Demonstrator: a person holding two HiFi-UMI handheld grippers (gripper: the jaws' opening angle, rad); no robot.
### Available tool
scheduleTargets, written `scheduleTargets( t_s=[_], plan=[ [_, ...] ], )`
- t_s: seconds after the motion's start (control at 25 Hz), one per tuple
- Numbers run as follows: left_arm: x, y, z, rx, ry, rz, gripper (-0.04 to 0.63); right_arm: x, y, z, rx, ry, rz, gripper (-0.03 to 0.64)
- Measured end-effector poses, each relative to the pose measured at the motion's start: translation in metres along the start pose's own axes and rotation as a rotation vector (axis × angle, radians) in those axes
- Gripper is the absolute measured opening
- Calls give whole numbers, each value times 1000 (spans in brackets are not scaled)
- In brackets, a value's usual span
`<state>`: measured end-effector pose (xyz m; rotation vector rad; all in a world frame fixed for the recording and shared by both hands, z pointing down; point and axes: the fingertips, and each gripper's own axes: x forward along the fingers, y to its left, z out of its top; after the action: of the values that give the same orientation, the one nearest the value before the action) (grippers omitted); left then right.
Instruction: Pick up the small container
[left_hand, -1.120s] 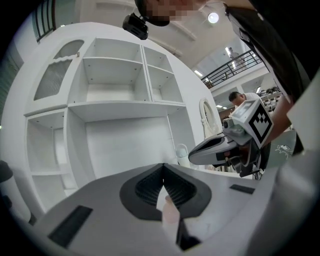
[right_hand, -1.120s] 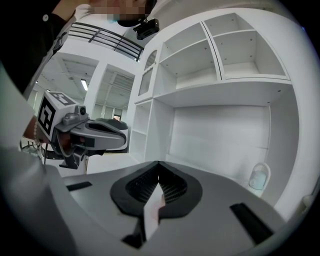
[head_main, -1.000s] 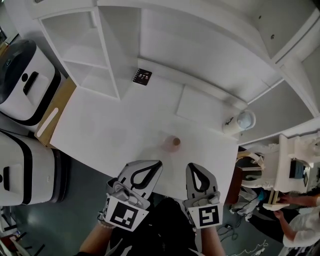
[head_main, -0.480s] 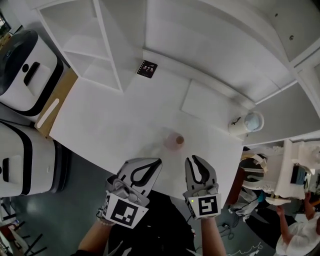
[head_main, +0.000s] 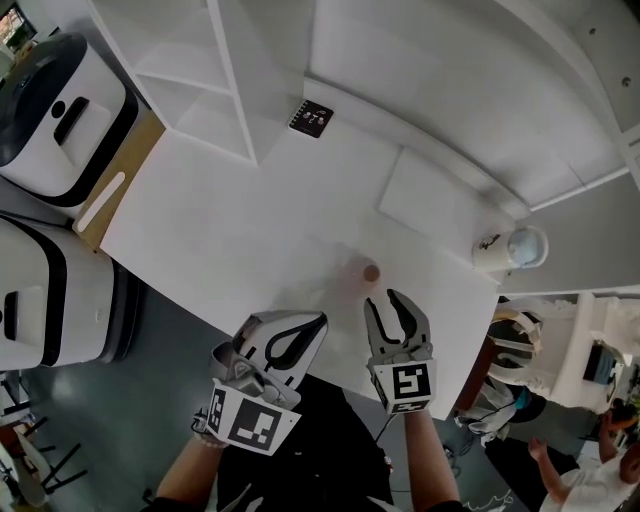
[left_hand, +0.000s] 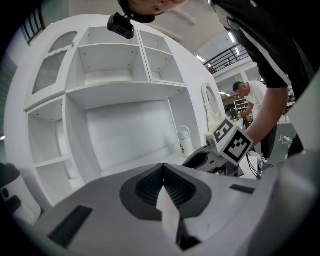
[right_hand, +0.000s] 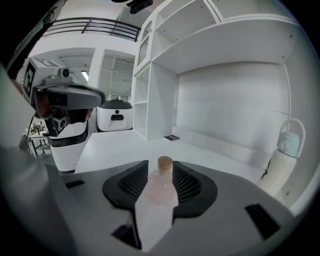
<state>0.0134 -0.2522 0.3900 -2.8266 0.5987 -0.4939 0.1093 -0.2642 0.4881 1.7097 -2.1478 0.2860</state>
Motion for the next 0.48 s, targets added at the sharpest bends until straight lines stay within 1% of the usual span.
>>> scheduleTargets(
  t_s=[0.04, 0.2, 0.48],
  plan=[
    [0, 0, -1, -3, 2, 2, 2, 5, -1, -5, 4, 11, 3, 142],
    [0, -1, -5, -15, 14, 10, 2, 21, -4, -20, 17, 38, 13, 144],
    [3, -4, -8, -26, 30, 20, 2, 43, -6, -30, 16, 54, 23, 144]
  ],
)
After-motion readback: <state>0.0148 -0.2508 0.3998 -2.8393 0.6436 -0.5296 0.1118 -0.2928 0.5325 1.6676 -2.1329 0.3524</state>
